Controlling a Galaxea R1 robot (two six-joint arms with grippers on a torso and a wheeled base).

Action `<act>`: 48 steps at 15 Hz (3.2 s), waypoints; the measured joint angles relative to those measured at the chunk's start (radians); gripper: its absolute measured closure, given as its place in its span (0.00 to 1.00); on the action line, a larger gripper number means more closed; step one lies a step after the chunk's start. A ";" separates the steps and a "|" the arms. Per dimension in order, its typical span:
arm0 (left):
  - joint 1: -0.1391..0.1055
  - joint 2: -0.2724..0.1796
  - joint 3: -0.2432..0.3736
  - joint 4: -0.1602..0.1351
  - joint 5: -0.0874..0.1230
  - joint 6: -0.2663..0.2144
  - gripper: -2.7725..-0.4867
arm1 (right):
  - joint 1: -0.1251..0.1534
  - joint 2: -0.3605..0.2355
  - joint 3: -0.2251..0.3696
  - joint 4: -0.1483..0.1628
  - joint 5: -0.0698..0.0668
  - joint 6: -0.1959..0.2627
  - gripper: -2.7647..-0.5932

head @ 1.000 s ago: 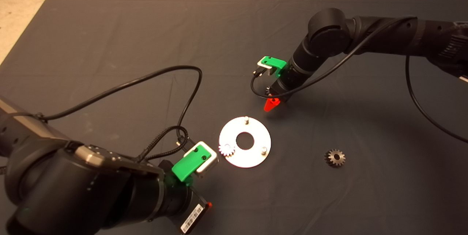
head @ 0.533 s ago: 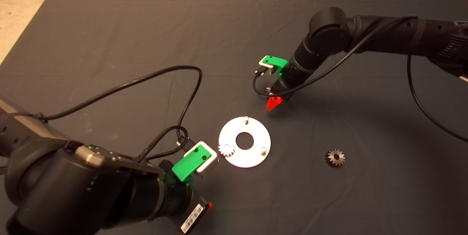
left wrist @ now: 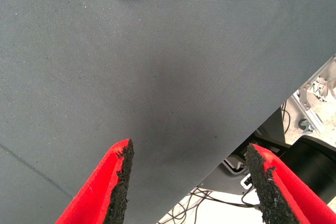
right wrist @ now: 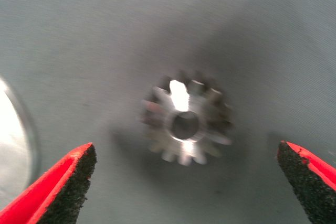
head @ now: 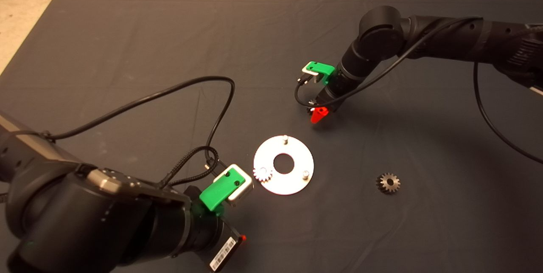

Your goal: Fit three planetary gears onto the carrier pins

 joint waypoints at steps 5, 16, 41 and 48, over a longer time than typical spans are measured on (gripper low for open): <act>0.000 0.000 0.000 0.000 0.000 0.000 0.57 | -0.002 0.007 0.000 0.000 0.000 -0.008 0.17; 0.000 -0.002 0.000 0.000 0.000 0.000 0.57 | -0.018 0.008 0.000 0.000 -0.002 -0.008 0.42; 0.000 -0.004 0.000 0.000 0.000 0.009 0.57 | -0.032 0.066 -0.062 -0.004 -0.012 -0.075 0.83; 0.000 -0.004 0.000 0.000 0.000 0.011 0.57 | -0.032 0.066 -0.061 -0.007 -0.011 -0.075 0.81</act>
